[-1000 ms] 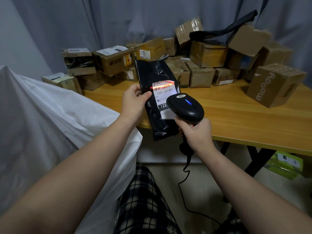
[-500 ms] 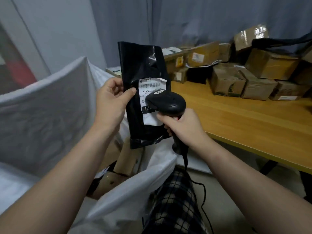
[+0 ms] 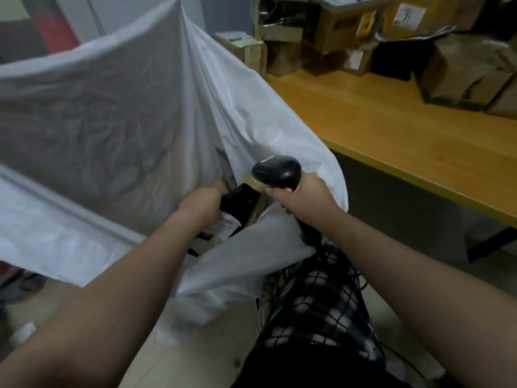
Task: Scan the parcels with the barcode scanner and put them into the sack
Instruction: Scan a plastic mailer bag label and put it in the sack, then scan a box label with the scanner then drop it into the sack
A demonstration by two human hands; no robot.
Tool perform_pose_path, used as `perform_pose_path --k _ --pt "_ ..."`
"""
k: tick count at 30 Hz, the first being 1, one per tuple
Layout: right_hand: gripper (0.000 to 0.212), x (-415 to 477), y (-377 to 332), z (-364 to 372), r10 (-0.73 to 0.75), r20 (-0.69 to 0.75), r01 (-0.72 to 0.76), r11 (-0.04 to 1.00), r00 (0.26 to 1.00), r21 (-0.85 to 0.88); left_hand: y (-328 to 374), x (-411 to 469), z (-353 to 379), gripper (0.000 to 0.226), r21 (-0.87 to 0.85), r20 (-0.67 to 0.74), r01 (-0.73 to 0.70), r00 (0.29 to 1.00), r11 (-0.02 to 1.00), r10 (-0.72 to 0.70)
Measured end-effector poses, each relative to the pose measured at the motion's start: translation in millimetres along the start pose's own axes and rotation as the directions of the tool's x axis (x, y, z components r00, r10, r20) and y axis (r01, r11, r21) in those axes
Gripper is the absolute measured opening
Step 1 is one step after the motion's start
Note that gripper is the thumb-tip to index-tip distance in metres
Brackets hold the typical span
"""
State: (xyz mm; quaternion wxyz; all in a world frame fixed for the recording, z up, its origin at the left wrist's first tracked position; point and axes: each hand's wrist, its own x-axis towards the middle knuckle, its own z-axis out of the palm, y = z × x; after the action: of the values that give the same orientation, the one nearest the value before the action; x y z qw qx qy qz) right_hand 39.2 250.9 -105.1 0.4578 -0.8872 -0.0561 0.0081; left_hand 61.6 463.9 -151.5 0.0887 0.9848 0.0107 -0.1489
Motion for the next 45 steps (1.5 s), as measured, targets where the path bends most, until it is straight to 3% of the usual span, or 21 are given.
perform_pose_path --k 3,8,12,16,20,23,31,34,38,41,45 --pt "0.024 -1 6 1 0.011 -0.007 -0.011 0.999 1.0 -0.041 12 -3 -1 0.028 0.143 -0.032 -0.082 0.996 0.986 0.087" --pt "0.031 -8 10 -30 0.078 -0.151 -0.066 0.994 0.985 0.083 58 -9 -33 0.033 0.081 -0.244 -0.199 0.946 0.977 0.213" --pt "0.035 -13 17 -84 0.156 -0.368 -0.058 0.963 0.917 0.264 112 -11 -64 0.036 0.058 -0.363 -0.364 0.859 0.929 0.36" --pt "0.025 -22 28 -148 0.239 -0.457 -0.054 0.923 0.857 0.382 184 -4 -87 0.034 0.073 -0.421 -0.525 0.755 0.848 0.503" --pt "0.01 -34 50 -216 0.417 -0.479 0.012 0.745 0.773 0.667 257 12 -101 0.034 0.07 -0.403 -0.624 0.696 0.779 0.594" --pt "0.019 -37 79 -259 0.508 -0.475 0.027 0.662 0.719 0.749 308 32 -101 0.036 0.069 -0.385 -0.664 0.671 0.744 0.634" --pt "0.023 -23 130 -301 0.635 -0.415 0.0 0.547 0.652 0.837 425 106 -103 0.064 0.268 -0.351 -0.614 0.655 0.742 0.669" --pt "0.024 -16 134 -302 0.645 -0.402 -0.005 0.533 0.649 0.846 457 131 -119 0.073 0.375 -0.242 -0.571 0.701 0.731 0.671" --pt "0.025 -11 138 -305 0.653 -0.391 -0.027 0.534 0.649 0.845 478 154 -130 0.074 0.301 -0.137 -0.548 0.785 0.781 0.604" --pt "0.023 -8 139 -306 0.648 -0.39 -0.038 0.543 0.654 0.839 469 151 -119 0.074 0.175 -0.192 -0.578 0.774 0.797 0.604" --pt "0.02 -10 138 -307 0.637 -0.407 -0.023 0.555 0.655 0.831 444 121 -103 0.08 0.198 -0.301 -0.566 0.742 0.8 0.599"
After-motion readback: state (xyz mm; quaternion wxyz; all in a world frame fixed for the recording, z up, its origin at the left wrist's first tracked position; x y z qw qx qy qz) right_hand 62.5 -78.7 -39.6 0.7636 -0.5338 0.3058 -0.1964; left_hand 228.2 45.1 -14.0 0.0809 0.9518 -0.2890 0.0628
